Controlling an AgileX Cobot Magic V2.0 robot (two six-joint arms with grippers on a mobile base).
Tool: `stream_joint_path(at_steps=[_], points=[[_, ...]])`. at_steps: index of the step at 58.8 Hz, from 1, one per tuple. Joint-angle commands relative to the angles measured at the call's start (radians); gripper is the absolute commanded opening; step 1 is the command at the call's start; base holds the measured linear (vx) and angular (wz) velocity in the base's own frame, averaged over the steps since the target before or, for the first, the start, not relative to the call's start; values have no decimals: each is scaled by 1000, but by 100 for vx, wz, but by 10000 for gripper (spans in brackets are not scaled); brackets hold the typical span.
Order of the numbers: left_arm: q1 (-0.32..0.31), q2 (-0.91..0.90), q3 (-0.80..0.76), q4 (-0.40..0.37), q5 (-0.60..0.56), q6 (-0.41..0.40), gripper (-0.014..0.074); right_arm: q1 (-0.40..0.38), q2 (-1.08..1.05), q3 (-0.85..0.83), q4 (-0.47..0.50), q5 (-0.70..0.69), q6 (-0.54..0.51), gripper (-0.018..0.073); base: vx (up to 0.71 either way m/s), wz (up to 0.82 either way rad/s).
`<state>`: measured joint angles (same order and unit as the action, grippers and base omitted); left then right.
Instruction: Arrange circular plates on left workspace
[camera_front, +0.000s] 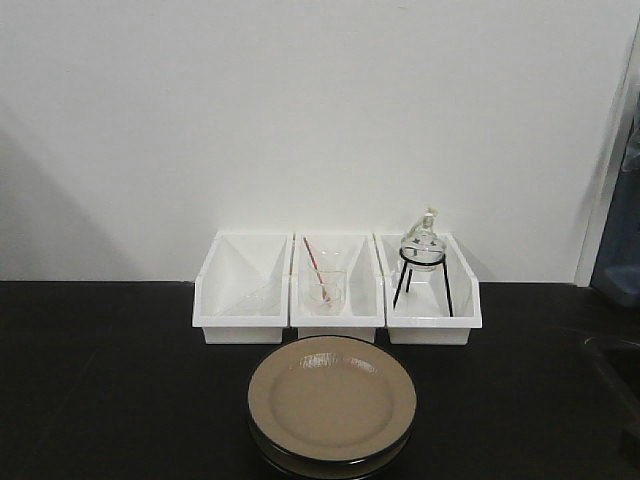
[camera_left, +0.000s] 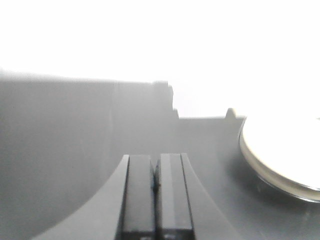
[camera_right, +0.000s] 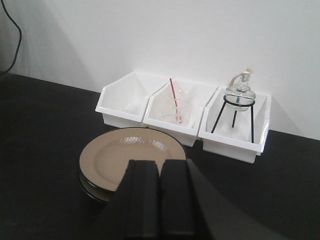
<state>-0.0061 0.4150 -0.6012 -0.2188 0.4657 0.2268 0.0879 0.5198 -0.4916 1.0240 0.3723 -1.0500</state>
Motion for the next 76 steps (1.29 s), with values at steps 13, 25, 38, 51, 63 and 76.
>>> stream_joint_path(at_steps=[13, 25, 38, 51, 63, 76], points=[[-2, -279, 85, -166, 0, 163, 0, -3, -16, -9, 22, -60, -1, -5, 0, 0], [-2, -322, 86, -164, 61, 163, 0, -3, -16, -9, 22, -60, -1, -5, 0, 0], [-2, -322, 86, -164, 57, 163, 0, -3, -16, -9, 22, -60, -1, -5, 0, 0], [-2, -322, 90, -158, 44, 166, 0, -3, -16, -9, 22, -60, -1, -5, 0, 0], [-2, -344, 245, -79, -122, 97, 0, -3, -16, -9, 22, -60, -1, -5, 0, 0], [-2, -450, 546, 74, -401, -74, 0, -3, -16, -9, 22, -60, -1, -5, 0, 0]])
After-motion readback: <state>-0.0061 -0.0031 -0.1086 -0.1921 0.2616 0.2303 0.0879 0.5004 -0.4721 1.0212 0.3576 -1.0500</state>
